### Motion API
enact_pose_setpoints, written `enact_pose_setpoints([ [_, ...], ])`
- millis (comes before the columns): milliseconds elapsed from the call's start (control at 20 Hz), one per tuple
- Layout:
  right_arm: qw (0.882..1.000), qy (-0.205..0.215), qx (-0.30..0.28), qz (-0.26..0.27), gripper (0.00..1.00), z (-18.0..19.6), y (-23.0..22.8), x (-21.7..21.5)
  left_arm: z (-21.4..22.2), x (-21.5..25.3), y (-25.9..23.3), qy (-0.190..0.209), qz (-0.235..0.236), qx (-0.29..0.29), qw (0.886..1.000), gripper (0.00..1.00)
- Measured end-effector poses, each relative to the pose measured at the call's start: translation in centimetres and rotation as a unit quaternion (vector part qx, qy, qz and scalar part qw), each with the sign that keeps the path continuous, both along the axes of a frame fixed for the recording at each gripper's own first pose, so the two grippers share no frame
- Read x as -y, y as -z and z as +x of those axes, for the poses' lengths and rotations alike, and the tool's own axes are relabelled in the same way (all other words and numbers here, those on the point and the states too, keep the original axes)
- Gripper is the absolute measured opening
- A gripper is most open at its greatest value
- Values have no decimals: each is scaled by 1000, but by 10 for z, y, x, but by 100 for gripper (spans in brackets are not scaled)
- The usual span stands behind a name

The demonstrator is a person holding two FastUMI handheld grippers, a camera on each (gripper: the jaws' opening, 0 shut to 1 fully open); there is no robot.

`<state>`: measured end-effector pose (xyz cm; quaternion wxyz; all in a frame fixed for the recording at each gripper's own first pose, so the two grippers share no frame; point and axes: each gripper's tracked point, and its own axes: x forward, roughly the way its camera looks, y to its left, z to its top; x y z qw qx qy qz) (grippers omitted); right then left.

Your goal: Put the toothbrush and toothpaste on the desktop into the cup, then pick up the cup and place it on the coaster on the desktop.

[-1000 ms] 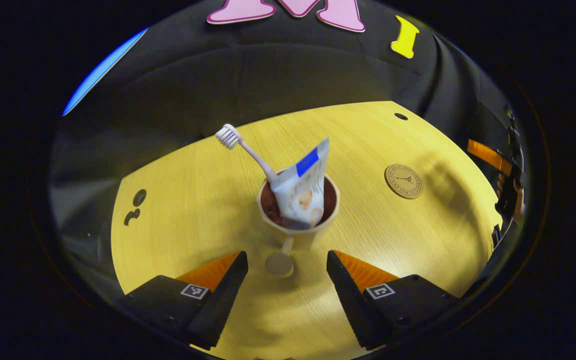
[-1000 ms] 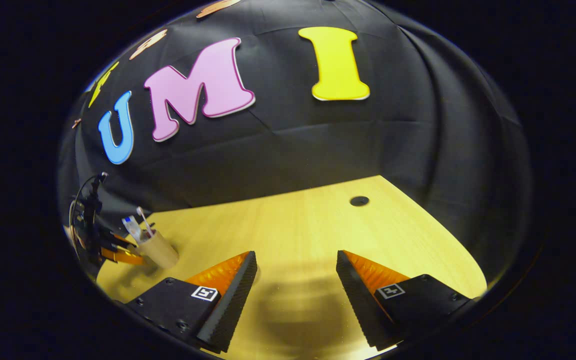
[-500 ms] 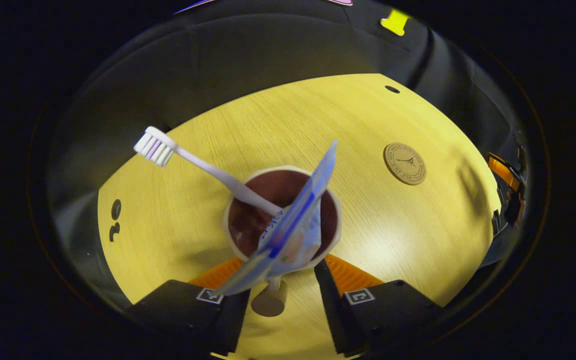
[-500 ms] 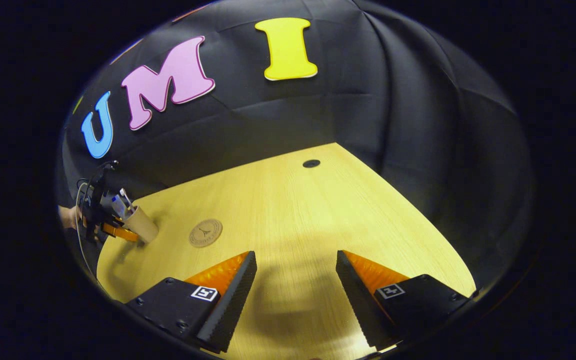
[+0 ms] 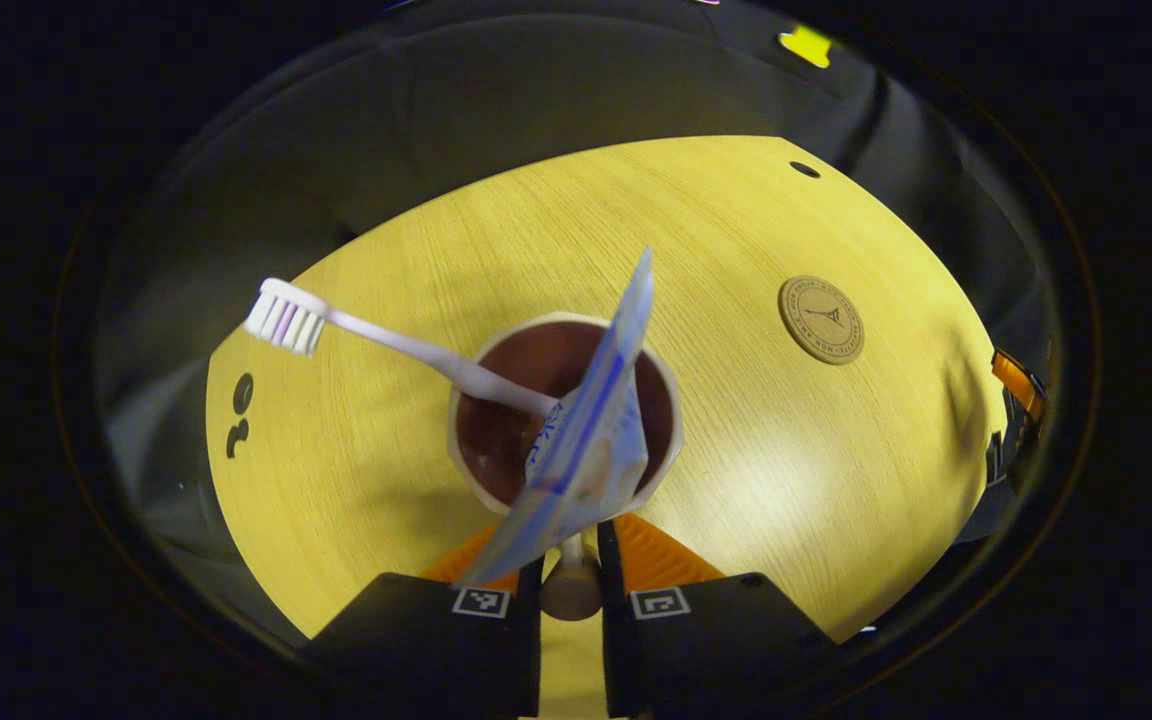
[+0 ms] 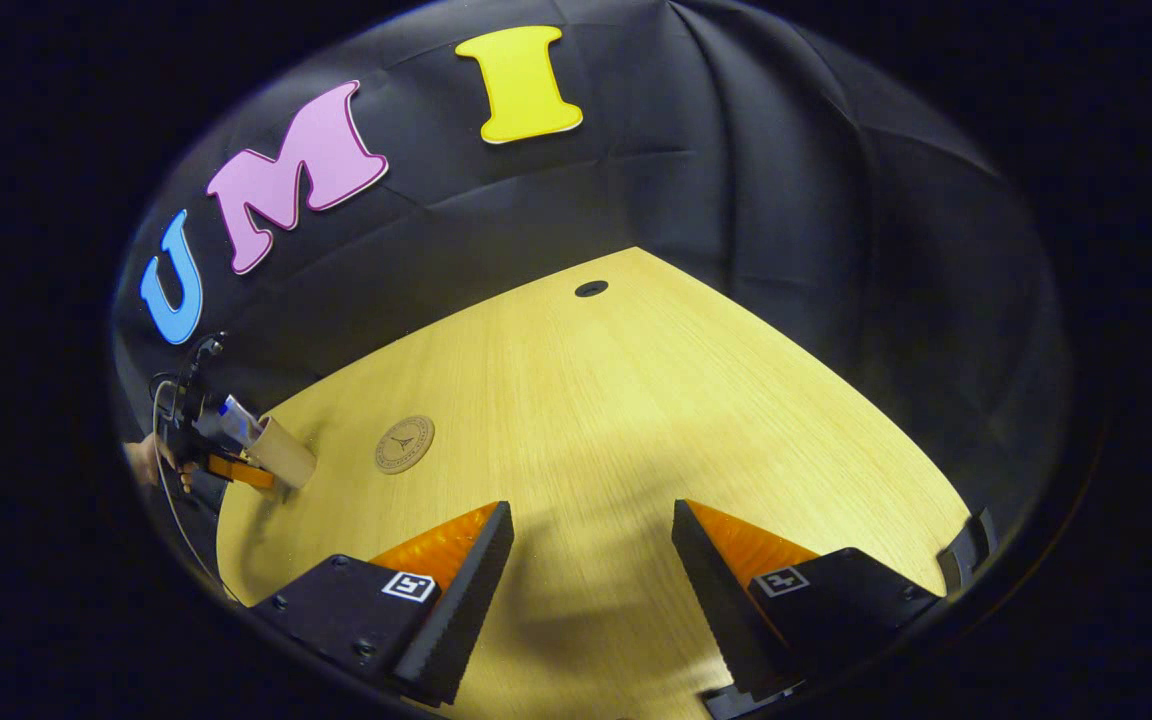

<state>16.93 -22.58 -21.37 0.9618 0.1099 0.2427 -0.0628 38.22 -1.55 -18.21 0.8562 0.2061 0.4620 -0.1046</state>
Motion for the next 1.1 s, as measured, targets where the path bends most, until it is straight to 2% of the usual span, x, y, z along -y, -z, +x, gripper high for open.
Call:
enact_pose_setpoints([
  [250,1000,-10,8,-13,98,3,-8,-4,-1,6,-7,-19,-12,33,999,26],
  [300,1000,-11,8,-11,98,3,-7,-4,-1,10,-11,-14,-11,38,999,30],
  [350,1000,-11,7,-10,98,2,-7,-4,-1,13,-16,-8,-9,43,999,30],
  [400,1000,-10,6,-9,98,2,-7,-3,0,17,-21,-2,-8,48,999,26],
  [550,1000,-10,5,-3,98,4,-5,-2,3,44,-35,20,-20,60,998,25],
  [650,1000,-10,5,-1,98,6,-5,-2,5,66,-43,45,-25,63,997,26],
  [800,1000,-12,8,-3,98,5,-6,0,5,106,-47,104,-20,58,993,26],
  [1100,1000,-19,5,2,98,2,-1,-2,-4,183,-24,195,-6,27,980,26],
])
